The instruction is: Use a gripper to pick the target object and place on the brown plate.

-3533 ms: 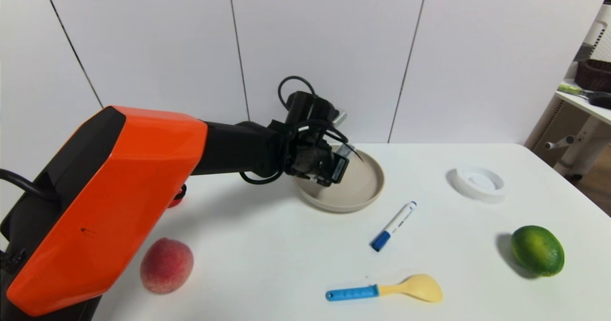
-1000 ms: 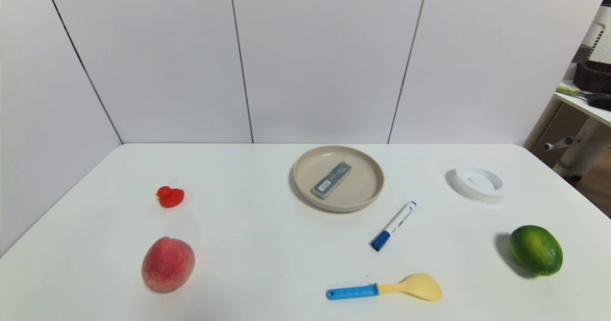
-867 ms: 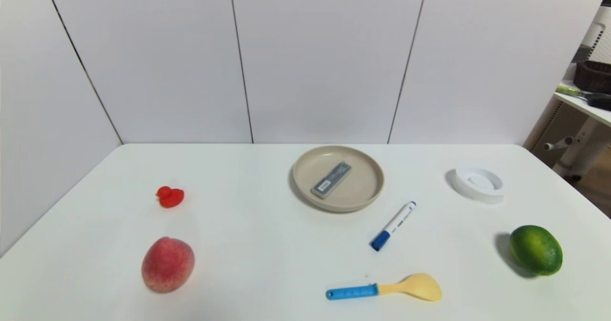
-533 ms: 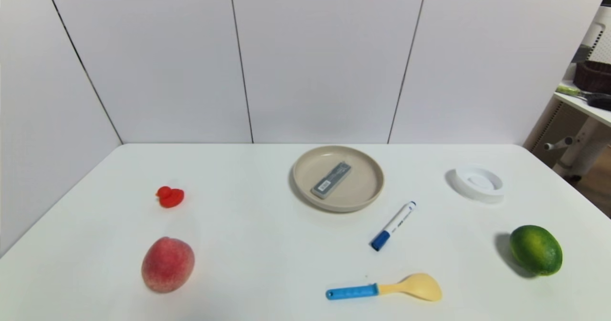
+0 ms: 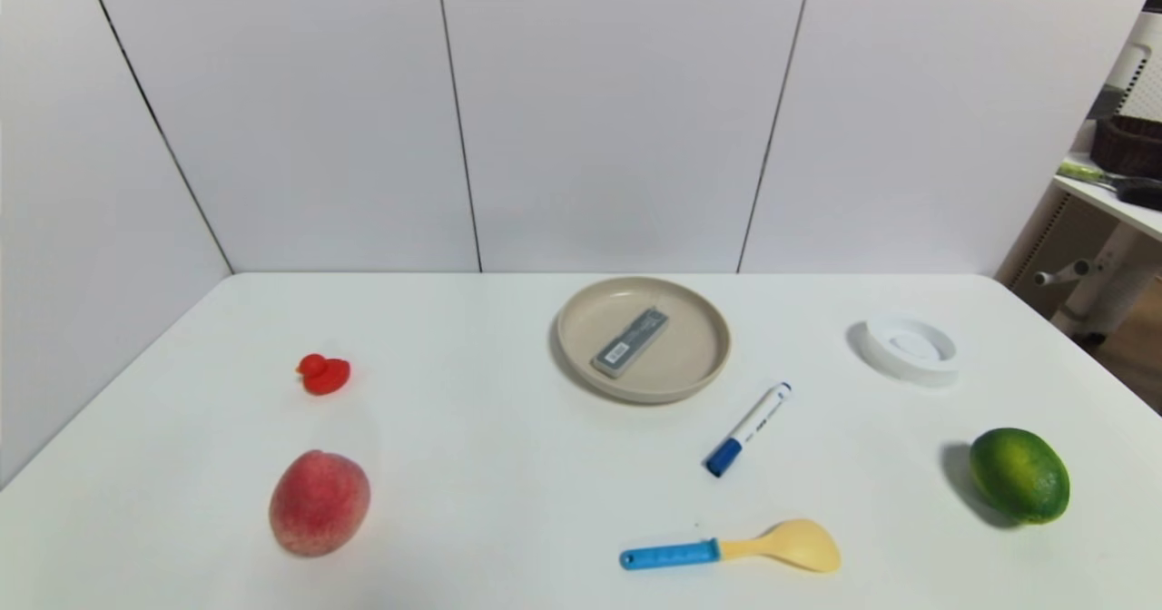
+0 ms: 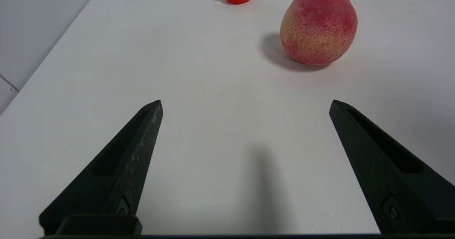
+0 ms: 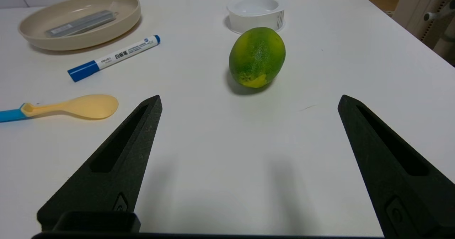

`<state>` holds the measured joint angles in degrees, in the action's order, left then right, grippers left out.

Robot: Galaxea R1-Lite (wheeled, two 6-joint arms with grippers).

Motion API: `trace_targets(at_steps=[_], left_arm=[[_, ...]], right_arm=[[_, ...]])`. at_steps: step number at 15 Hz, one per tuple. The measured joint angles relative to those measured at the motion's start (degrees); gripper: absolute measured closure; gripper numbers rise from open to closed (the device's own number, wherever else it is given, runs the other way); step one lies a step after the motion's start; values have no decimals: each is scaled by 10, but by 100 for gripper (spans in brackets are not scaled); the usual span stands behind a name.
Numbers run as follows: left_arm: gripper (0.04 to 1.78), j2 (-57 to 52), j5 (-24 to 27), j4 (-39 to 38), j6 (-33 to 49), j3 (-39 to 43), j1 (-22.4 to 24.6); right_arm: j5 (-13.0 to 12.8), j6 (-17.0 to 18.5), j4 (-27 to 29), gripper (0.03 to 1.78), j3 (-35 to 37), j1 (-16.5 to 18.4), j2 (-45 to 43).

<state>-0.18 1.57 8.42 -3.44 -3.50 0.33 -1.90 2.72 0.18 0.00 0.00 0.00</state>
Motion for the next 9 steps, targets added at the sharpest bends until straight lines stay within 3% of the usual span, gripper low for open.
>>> trace_targets(at_steps=[6, 9], left_arm=[[13, 0, -1, -86, 4, 31, 0], [13, 0, -1, -84, 5, 34, 0]], right_arm=[[0, 0, 0, 10, 0, 0, 0], [0, 1, -1, 10, 0, 0, 0]])
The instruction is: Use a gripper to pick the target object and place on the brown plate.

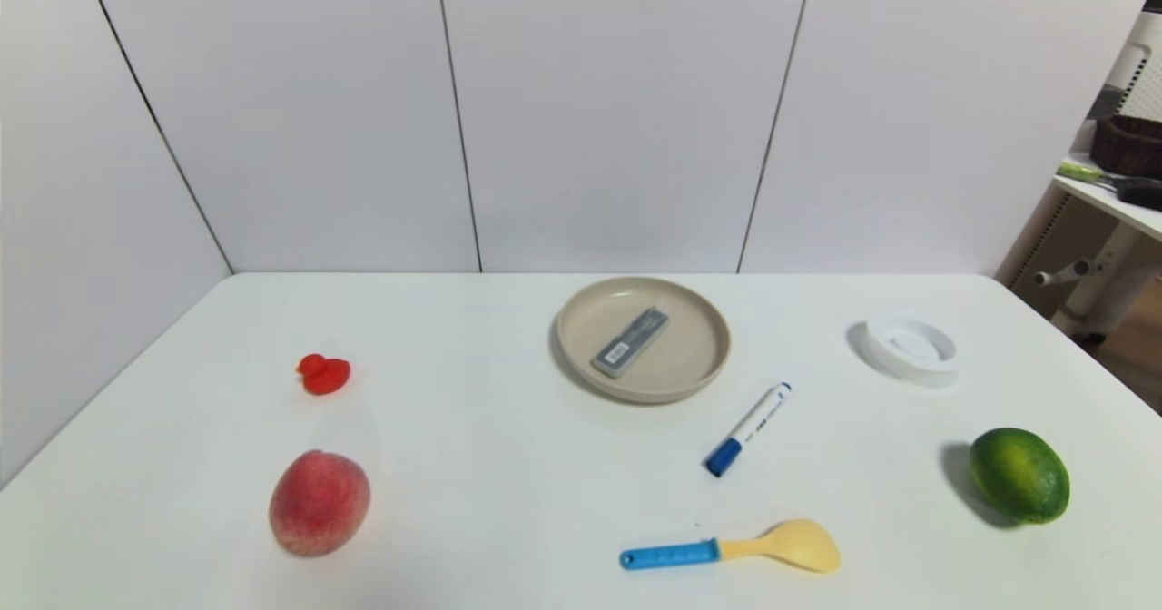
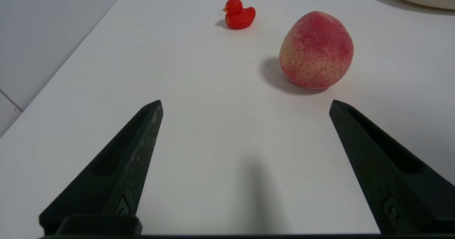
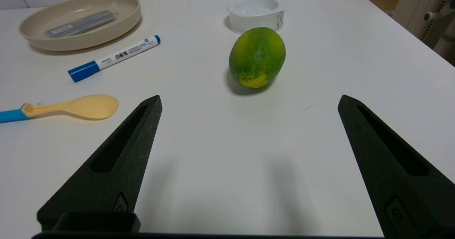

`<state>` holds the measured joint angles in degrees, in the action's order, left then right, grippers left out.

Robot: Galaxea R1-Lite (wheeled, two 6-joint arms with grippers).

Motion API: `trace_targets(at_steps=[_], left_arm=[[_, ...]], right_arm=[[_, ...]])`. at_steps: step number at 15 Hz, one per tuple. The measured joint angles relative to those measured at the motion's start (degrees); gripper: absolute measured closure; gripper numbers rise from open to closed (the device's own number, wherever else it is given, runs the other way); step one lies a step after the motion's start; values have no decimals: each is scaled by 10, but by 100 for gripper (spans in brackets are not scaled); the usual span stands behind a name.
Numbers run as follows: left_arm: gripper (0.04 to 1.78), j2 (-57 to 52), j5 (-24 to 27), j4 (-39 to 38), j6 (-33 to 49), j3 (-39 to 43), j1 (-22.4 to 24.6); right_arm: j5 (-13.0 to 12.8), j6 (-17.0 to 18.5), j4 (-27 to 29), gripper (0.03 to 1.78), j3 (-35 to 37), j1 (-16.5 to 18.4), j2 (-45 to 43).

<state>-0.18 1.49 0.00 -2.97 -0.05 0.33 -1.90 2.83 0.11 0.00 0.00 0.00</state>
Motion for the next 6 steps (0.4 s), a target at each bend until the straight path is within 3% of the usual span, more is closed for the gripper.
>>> trace_targets(at_steps=[6], left_arm=[[13, 0, 0, -1, 0, 0, 0]], right_arm=[[0, 0, 0, 10, 0, 0, 0]])
